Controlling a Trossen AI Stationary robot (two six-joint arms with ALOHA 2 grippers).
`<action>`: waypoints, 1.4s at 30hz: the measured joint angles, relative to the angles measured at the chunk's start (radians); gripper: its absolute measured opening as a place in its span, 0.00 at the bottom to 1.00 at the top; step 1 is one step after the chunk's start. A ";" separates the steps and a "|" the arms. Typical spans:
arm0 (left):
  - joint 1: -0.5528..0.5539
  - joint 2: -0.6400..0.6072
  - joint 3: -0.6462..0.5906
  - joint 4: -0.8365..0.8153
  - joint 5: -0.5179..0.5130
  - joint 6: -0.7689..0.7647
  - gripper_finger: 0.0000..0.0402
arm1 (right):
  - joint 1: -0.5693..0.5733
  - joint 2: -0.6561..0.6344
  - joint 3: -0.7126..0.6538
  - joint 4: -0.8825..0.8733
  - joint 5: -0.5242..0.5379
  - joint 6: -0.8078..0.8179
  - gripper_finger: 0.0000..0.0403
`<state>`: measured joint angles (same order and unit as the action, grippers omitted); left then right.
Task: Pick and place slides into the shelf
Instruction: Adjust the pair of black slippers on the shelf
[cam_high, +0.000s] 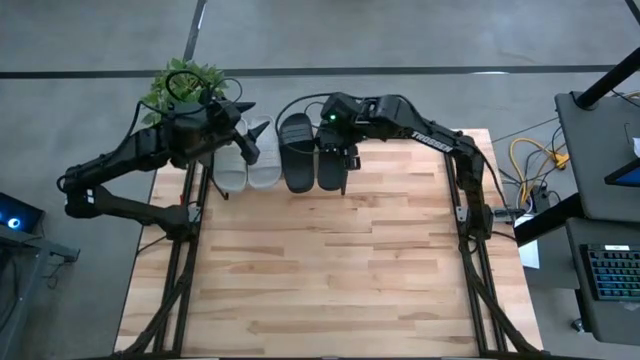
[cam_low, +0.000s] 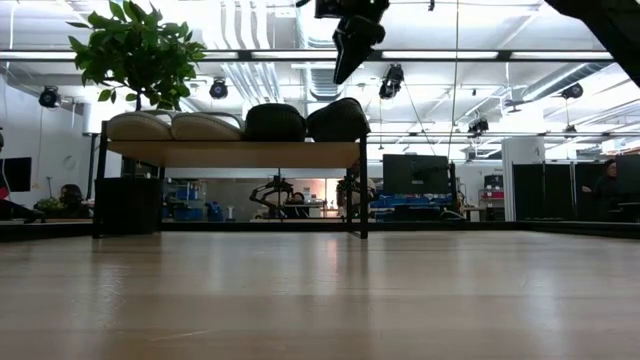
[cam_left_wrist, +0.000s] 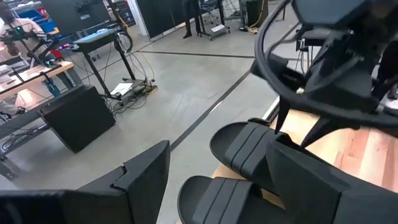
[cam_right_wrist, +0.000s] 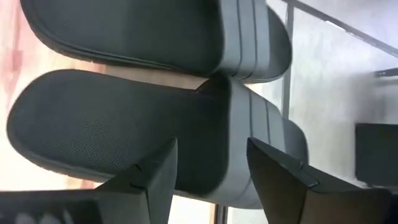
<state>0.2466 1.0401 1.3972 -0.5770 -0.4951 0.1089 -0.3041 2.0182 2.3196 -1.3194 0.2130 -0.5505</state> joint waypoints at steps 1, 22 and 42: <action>0.000 0.000 0.000 0.000 0.000 0.000 0.63 | 0.000 0.007 -0.004 0.005 0.008 -0.001 0.46; 0.000 -0.009 -0.014 -0.018 -0.003 0.003 0.63 | -0.010 0.045 -0.069 0.091 0.209 -0.035 0.38; 0.000 -0.011 -0.014 -0.055 -0.007 0.003 0.63 | -0.015 0.030 -0.127 0.215 0.131 -0.054 0.04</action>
<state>0.2466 1.0286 1.3827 -0.6320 -0.5026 0.1116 -0.3194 2.0484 2.1926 -1.1044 0.3437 -0.6042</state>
